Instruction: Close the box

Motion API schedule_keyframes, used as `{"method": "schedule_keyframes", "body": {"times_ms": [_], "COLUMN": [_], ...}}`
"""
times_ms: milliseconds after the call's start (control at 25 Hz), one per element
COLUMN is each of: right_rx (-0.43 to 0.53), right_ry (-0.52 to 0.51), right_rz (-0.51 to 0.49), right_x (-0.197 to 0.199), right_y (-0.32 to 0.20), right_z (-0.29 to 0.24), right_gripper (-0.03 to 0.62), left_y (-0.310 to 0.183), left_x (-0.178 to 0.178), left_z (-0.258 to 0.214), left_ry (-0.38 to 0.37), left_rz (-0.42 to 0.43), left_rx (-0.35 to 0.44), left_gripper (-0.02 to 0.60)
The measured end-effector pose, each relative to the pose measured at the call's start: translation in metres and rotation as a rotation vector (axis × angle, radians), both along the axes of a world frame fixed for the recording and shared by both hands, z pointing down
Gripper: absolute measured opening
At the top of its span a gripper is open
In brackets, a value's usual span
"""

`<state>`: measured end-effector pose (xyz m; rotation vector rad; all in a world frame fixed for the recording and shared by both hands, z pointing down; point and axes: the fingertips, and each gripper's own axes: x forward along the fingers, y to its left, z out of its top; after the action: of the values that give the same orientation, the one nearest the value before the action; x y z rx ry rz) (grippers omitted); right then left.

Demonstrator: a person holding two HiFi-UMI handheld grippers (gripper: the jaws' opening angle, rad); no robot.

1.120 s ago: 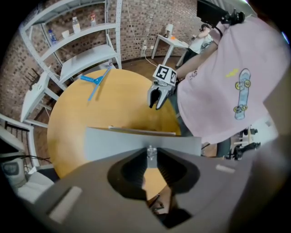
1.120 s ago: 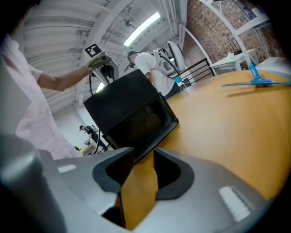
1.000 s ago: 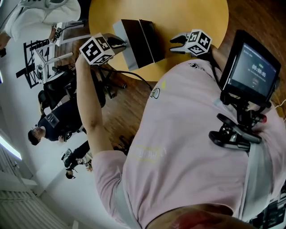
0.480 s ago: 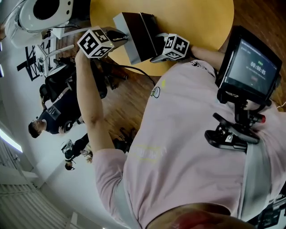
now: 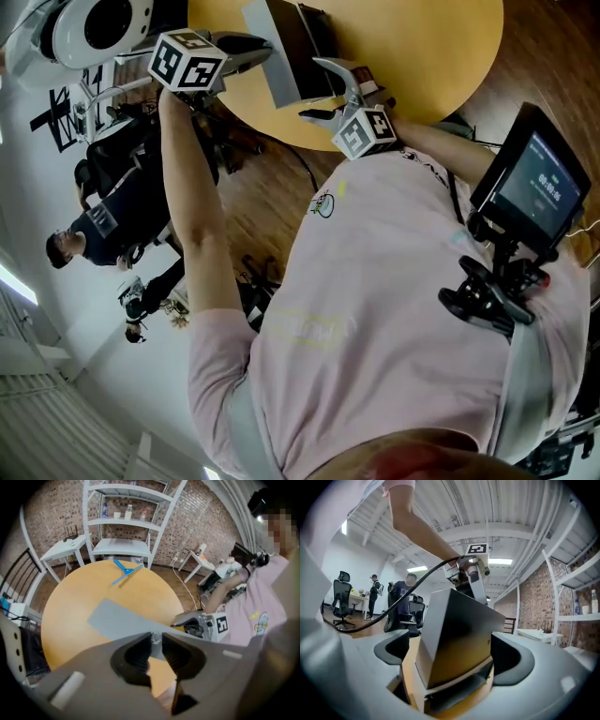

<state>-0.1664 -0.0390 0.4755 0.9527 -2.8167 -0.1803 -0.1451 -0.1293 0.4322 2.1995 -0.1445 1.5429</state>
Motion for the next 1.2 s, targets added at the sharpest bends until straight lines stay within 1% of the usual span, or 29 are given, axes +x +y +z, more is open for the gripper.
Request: {"method": "schedule_keyframes", "body": {"times_ms": [80,120,200,240,320,360,480,560,640,680,720,760,840,920,1040,1120,1200], "right_rx": [0.021,0.039,0.097,0.130,0.173,0.180,0.175,0.171,0.160,0.144,0.118,0.083,0.009,-0.021,-0.027,-0.030,-0.034], "right_ry": [0.020,0.042,0.127,0.180,0.252,0.259,0.219,0.200,0.190,0.184,0.171,0.147,0.090,0.079,0.098,0.103,0.102], "right_rz": [0.062,0.114,0.248,0.307,0.374,0.386,0.379,0.338,0.299,0.295,0.298,0.306,0.321,0.327,0.328,0.328,0.330], "right_x": [0.001,0.002,0.009,0.014,0.023,0.028,0.043,0.053,0.068,0.077,0.087,0.096,0.115,0.128,0.139,0.140,0.143], "right_y": [-0.006,-0.012,-0.030,-0.039,-0.056,-0.062,-0.074,-0.081,-0.091,-0.096,-0.102,-0.107,-0.116,-0.120,-0.122,-0.121,-0.118], "right_z": [-0.003,-0.003,0.001,0.003,0.005,0.003,-0.003,-0.005,-0.005,-0.003,0.001,0.005,0.012,0.019,0.029,0.033,0.036], "right_gripper": [0.532,0.532,0.528,0.477,0.459,0.454,0.419,0.383,0.349,0.332,0.325,0.324,0.324,0.324,0.323,0.322,0.322], "left_y": [-0.010,-0.014,-0.022,-0.027,-0.037,-0.042,-0.055,-0.063,-0.069,-0.071,-0.073,-0.076,-0.082,-0.081,-0.063,-0.044,-0.025], "left_x": [0.007,0.010,0.017,0.020,0.025,0.028,0.032,0.028,0.024,0.024,0.026,0.029,0.038,0.041,0.022,-0.003,-0.033], "left_z": [-0.003,-0.005,-0.011,-0.013,-0.019,-0.021,-0.024,-0.023,-0.024,-0.026,-0.030,-0.039,-0.061,-0.080,-0.090,-0.084,-0.064], "left_ry": [0.052,0.078,0.120,0.132,0.145,0.151,0.171,0.176,0.191,0.207,0.228,0.255,0.317,0.349,0.364,0.374,0.383], "left_rz": [-0.050,-0.077,-0.127,-0.148,-0.182,-0.197,-0.239,-0.257,-0.257,-0.254,-0.251,-0.252,-0.256,-0.247,-0.238,-0.279,-0.353], "left_rx": [0.004,0.006,0.016,0.026,0.053,0.066,0.095,0.106,0.115,0.123,0.139,0.165,0.223,0.273,0.328,0.336,0.339], "left_gripper": [0.075,0.075,0.075,0.075,0.075,0.075,0.077,0.080,0.083,0.081,0.053,0.005,0.005,0.005,0.005,0.005,0.005]}}
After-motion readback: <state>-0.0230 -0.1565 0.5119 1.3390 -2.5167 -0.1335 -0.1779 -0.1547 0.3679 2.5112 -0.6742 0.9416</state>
